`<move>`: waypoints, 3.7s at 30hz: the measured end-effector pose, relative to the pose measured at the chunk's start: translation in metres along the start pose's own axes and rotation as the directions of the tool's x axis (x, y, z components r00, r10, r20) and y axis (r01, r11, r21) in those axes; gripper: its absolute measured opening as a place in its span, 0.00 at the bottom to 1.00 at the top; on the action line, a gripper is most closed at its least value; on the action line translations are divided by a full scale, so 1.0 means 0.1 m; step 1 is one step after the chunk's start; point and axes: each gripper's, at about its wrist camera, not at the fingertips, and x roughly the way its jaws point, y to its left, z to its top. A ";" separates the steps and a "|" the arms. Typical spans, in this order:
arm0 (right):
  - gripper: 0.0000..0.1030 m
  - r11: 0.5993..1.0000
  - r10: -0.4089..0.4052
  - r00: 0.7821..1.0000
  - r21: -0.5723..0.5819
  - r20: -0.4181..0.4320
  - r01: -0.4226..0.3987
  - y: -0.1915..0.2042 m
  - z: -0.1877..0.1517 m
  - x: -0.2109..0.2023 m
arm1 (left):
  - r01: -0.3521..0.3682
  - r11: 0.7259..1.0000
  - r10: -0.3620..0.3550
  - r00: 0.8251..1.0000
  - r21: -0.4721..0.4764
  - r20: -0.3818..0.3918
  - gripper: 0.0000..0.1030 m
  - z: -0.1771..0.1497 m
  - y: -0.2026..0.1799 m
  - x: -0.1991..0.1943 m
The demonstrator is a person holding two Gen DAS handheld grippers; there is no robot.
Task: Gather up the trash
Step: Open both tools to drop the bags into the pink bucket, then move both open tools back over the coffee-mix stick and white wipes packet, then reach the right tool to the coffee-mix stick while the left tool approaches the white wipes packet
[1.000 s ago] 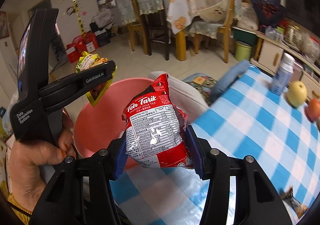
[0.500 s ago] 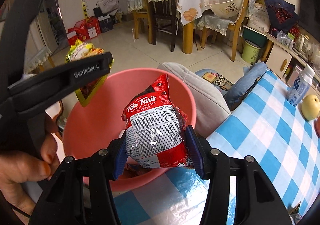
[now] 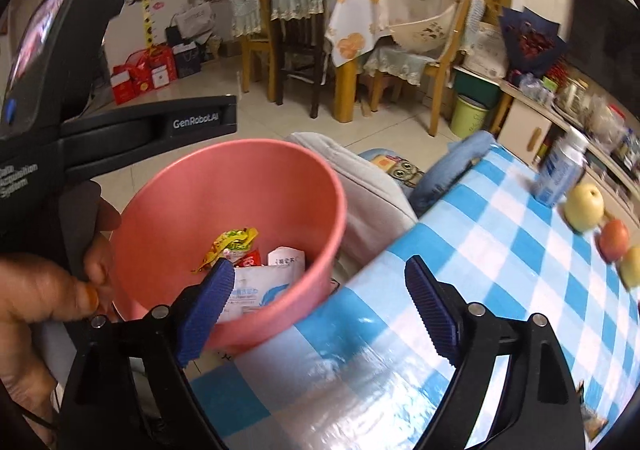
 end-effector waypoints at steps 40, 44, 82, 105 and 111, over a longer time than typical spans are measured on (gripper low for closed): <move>0.86 0.964 -0.166 0.986 0.212 0.000 0.162 -1.08 -1.02 -1.06 | 0.190 0.910 -0.201 0.979 0.368 -0.008 0.82 -0.52 -1.52 -0.60; 0.86 0.957 -0.174 0.985 0.235 0.006 0.168 -1.19 -1.12 -1.16 | 0.223 0.888 -0.236 0.971 0.403 -0.018 0.82 -0.60 -1.66 -0.69; 0.86 0.875 -0.300 0.953 0.385 -0.046 0.294 -2.41 -2.00 -2.01 | 0.613 0.557 -0.543 0.779 0.560 -0.314 0.82 -1.50 -2.57 -1.40; 0.86 0.797 -0.265 0.945 0.509 -0.191 0.326 -3.12 -2.35 -2.02 | 0.858 0.430 -0.517 0.489 0.281 -0.702 0.82 -2.47 -3.01 -1.71; 0.86 0.799 -0.238 0.946 0.510 -0.218 0.319 -3.15 -2.33 -1.93 | 0.826 0.516 -0.524 0.512 0.224 -0.681 0.82 -2.40 -3.00 -1.64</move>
